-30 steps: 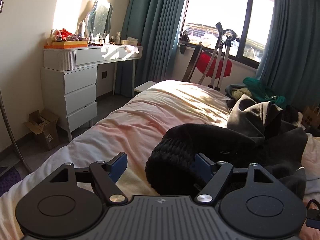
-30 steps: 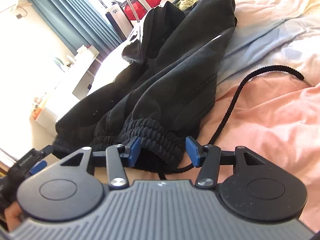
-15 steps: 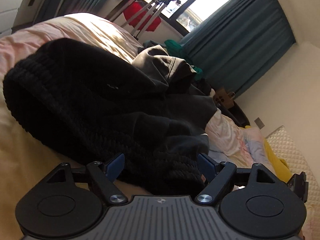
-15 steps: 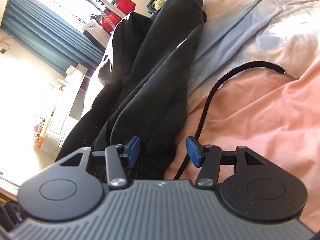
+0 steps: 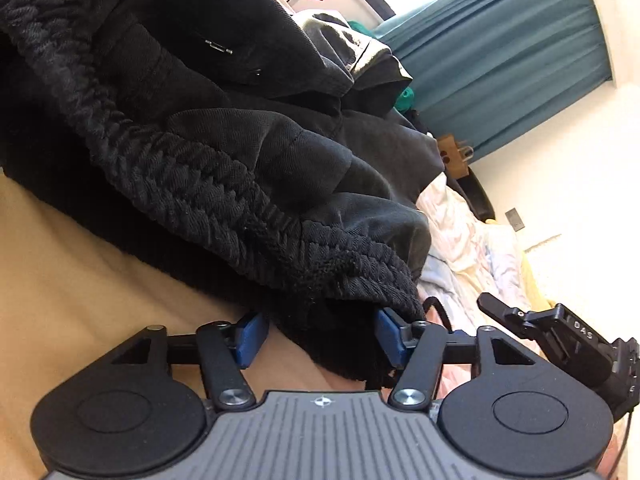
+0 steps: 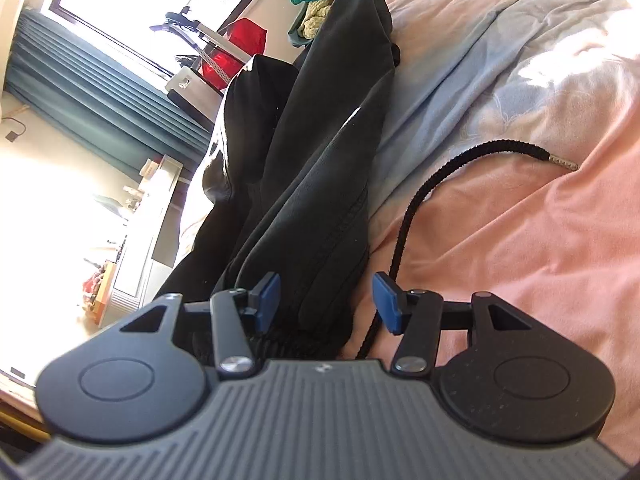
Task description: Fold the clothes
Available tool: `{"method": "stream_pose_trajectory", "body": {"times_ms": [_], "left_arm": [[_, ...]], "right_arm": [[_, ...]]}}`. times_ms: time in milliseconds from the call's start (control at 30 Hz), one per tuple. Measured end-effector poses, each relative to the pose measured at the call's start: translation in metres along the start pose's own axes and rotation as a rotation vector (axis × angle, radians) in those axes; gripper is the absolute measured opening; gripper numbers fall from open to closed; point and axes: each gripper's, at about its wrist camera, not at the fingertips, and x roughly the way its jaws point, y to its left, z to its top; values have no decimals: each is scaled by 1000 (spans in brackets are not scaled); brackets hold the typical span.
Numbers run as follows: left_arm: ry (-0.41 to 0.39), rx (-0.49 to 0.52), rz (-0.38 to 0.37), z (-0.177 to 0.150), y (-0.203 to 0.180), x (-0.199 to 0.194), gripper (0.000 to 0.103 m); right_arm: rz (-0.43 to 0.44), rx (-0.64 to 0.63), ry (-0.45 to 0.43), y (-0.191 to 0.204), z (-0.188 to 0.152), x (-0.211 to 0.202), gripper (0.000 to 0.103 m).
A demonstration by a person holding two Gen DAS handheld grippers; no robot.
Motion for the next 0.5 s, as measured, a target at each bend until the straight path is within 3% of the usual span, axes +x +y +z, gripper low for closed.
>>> {"method": "stream_pose_trajectory", "body": {"times_ms": [33,100,300,333,500], "left_arm": [[-3,15,24,0,-1,2,40],[-16,29,47,0,-4,6,35],[-49,54,34,3,-14,0,33],[-47,59,40,4,-14,-2,25],[6,93,68,9,-17,-18,12]], "right_arm": [[-1,-1,3,0,0,1,55],[-2,-4,8,-1,0,2,55],[-5,-13,25,-2,-1,7,55],[-6,-15,28,-2,-1,8,55],[-10,-33,45,-3,-2,12,55]]}}
